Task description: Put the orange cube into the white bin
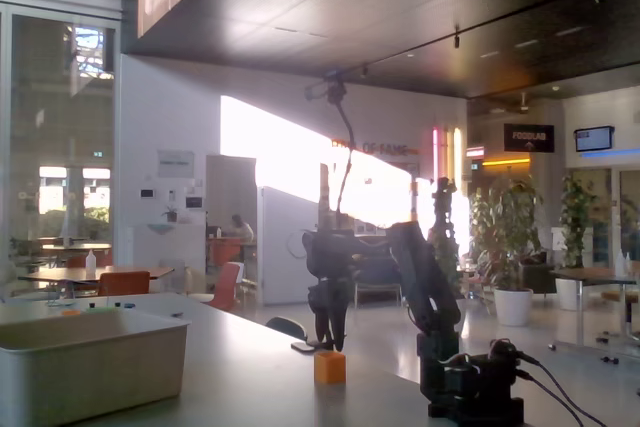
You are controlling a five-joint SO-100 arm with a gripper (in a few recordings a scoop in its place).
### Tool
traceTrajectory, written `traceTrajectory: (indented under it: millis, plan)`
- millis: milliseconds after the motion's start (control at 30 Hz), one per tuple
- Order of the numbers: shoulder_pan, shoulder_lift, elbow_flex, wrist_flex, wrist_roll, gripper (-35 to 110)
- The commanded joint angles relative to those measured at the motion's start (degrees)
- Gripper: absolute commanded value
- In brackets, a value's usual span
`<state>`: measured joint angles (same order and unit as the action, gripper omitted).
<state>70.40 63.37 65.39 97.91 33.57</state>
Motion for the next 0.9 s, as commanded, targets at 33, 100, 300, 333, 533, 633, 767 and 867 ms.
traceTrajectory:
  millis: [33,100,300,333,533,633,767,867]
  plan:
    - [1.1,0.3,-0.1,0.4,-0.4,61]
    - [1.1,-0.7,0.0,0.4,-0.4,61]
    - [1.2,-4.8,-0.1,0.4,-0.4,61]
    - [1.1,-5.0,-0.1,0.3,-0.5,61]
    - [1.0,-6.2,-0.4,-0.3,-0.8,61]
    - [0.9,-8.5,-1.2,-0.3,-0.9,61]
    - [1.1,-9.0,-1.2,-0.4,-1.1,61]
    - [1.0,-9.0,-1.2,-0.6,-1.1,60]
